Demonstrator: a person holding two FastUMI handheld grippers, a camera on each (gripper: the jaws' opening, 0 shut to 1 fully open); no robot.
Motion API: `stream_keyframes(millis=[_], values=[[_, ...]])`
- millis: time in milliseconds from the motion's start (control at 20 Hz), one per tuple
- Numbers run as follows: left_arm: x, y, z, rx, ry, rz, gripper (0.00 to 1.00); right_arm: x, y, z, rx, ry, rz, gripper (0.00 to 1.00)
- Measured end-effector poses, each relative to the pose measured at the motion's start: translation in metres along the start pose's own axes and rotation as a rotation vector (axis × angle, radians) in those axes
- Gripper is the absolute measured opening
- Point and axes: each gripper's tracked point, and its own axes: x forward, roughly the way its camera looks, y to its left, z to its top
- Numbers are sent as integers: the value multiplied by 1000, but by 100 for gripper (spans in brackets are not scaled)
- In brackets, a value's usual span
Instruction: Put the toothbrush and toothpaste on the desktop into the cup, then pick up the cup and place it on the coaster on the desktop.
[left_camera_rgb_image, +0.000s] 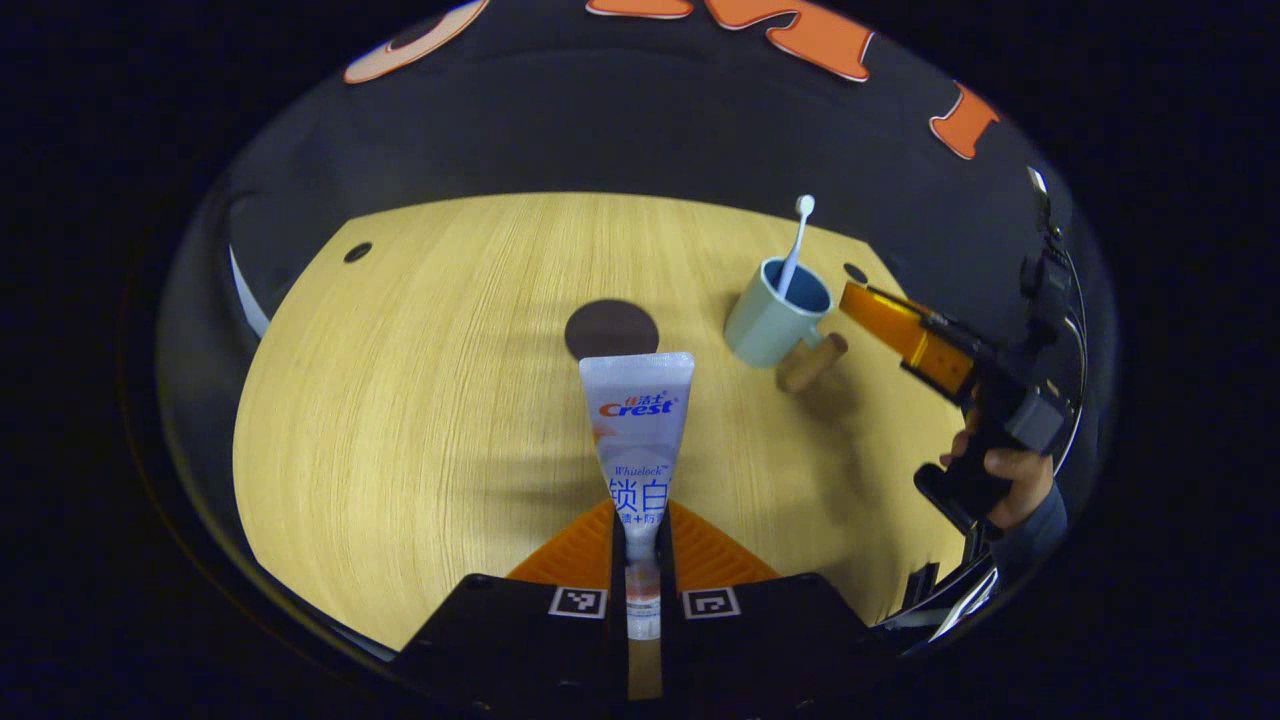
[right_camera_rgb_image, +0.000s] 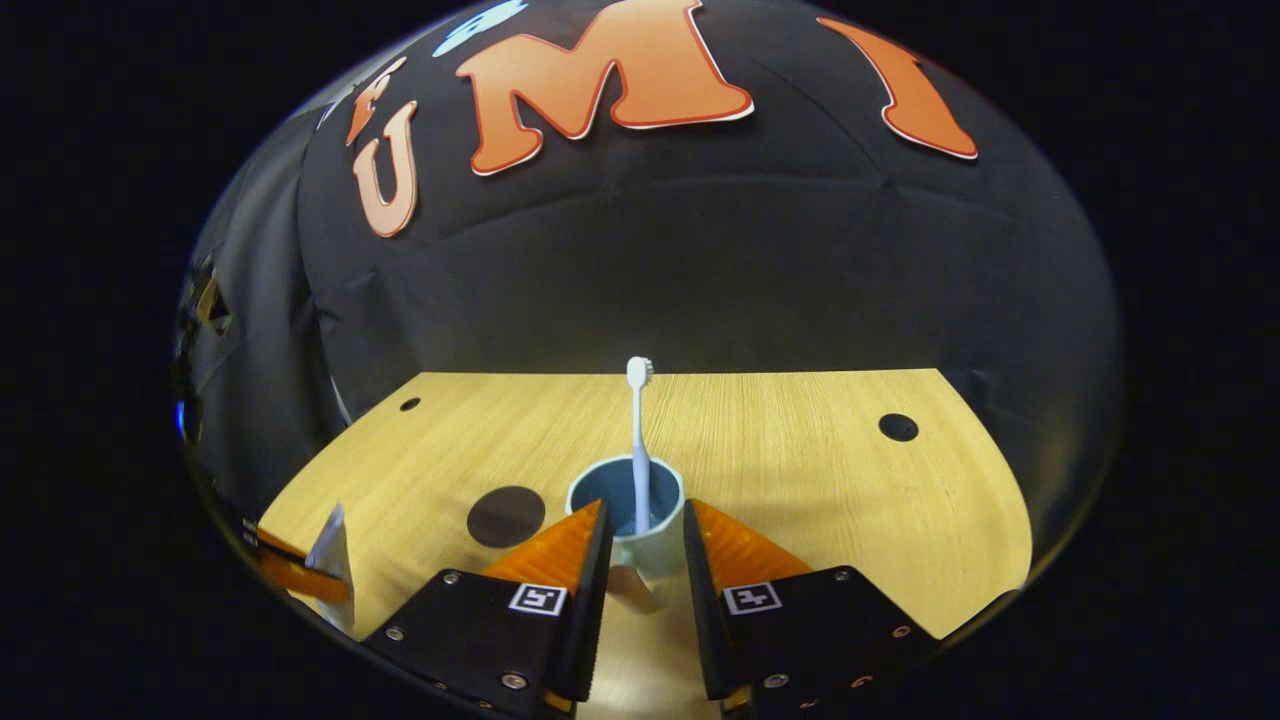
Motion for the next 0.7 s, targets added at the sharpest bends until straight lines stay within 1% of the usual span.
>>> stream_keyframes(millis=[50,100,150,250,300,350,400,450,550,600,650,700], values=[[3,-4,16,15,-44,-6,13,-11,0,-5,6,19,9,48],[7,-12,41,23,-120,-32,13,-19,0,-10,21,35,15,52],[9,-20,60,29,-165,-54,13,-26,1,-16,33,47,21,58],[16,-35,97,36,-237,-94,13,-42,-1,-33,48,87,15,59],[23,-46,131,36,-296,-122,13,-51,-4,-41,59,110,10,59],[21,-69,149,45,-357,-134,13,-58,-6,-49,67,130,4,60],[29,-70,161,58,-414,-141,13,-66,-9,-55,76,144,-2,60],[23,-76,189,84,-520,-146,13,-73,-11,-59,83,156,-9,60],[16,-91,226,129,-645,-140,13,-82,-12,-63,105,173,-11,61],[0,-103,261,161,-736,-134,12,-86,-15,-66,113,182,-19,62],[1,-122,277,174,-781,-131,13,-88,-17,-67,118,186,-25,62],[3,-124,283,175,-828,-134,12,-90,-17,-67,127,186,-26,62]])
